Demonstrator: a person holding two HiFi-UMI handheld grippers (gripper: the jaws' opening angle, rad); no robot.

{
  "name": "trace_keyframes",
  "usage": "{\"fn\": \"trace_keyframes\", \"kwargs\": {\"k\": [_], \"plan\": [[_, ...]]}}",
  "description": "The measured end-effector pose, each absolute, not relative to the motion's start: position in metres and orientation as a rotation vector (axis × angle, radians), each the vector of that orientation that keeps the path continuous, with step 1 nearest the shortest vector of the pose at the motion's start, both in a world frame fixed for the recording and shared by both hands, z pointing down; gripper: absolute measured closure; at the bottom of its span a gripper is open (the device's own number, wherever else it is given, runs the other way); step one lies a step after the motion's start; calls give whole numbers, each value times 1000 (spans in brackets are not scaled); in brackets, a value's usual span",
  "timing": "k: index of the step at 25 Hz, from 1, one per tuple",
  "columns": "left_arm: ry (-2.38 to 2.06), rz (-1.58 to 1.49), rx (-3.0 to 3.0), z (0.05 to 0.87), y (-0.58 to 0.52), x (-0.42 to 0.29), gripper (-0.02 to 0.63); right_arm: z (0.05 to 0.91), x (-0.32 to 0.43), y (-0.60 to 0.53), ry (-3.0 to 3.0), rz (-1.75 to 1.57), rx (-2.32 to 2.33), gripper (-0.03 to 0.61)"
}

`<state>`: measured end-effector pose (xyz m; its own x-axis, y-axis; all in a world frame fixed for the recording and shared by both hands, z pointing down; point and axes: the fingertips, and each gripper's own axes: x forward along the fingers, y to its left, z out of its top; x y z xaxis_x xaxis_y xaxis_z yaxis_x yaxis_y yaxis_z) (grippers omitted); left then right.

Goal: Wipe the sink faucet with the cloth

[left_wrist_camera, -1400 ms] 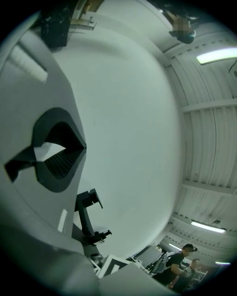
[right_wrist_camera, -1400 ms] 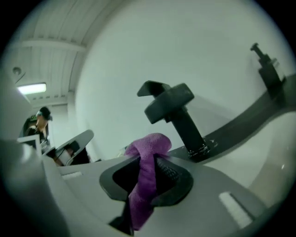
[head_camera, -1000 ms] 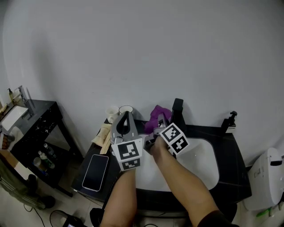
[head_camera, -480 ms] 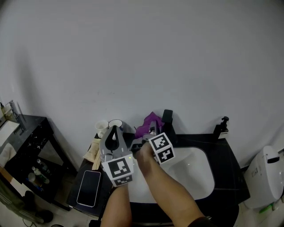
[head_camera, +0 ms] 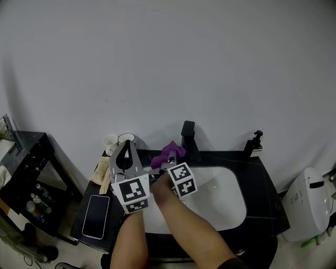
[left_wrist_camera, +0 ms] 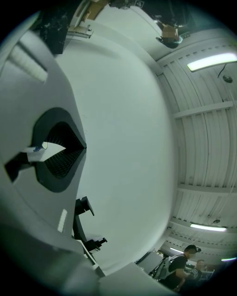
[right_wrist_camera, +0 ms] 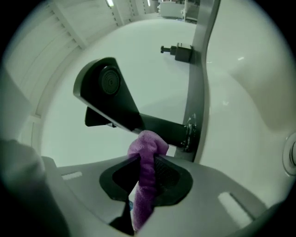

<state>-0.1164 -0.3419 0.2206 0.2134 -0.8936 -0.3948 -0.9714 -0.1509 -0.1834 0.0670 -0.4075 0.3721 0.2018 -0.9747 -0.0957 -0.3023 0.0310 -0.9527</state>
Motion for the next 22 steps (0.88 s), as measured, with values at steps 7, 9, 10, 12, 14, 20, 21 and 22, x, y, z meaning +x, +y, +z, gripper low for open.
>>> {"fn": "trace_keyframes", "kwargs": {"k": [7, 9, 10, 12, 14, 20, 21, 22], "plan": [[1709, 241, -2125, 226, -344, -108, 597, 379, 65, -394, 1306, -854, -1444, 514], [1704, 232, -2120, 225, -344, -107, 597, 369, 59, -384, 1356, -830, -1458, 514], [1706, 225, -2115, 225, -344, -107, 597, 364, 58, -378, 1384, -817, -1460, 514], [1717, 207, -2114, 228, -347, -108, 597, 353, 60, -364, 1455, -791, -1468, 512], [1731, 184, -2131, 236, -352, -110, 597, 344, 66, -347, 1539, -770, -1488, 512], [1754, 87, -2219, 262, -368, -104, 597, 329, 78, -284, 1881, -669, -1600, 508], [1756, 73, -2231, 266, -370, -103, 597, 325, 86, -273, 1916, -614, -1620, 508], [1757, 62, -2241, 269, -371, -101, 597, 319, 96, -262, 1944, -550, -1640, 508]]}}
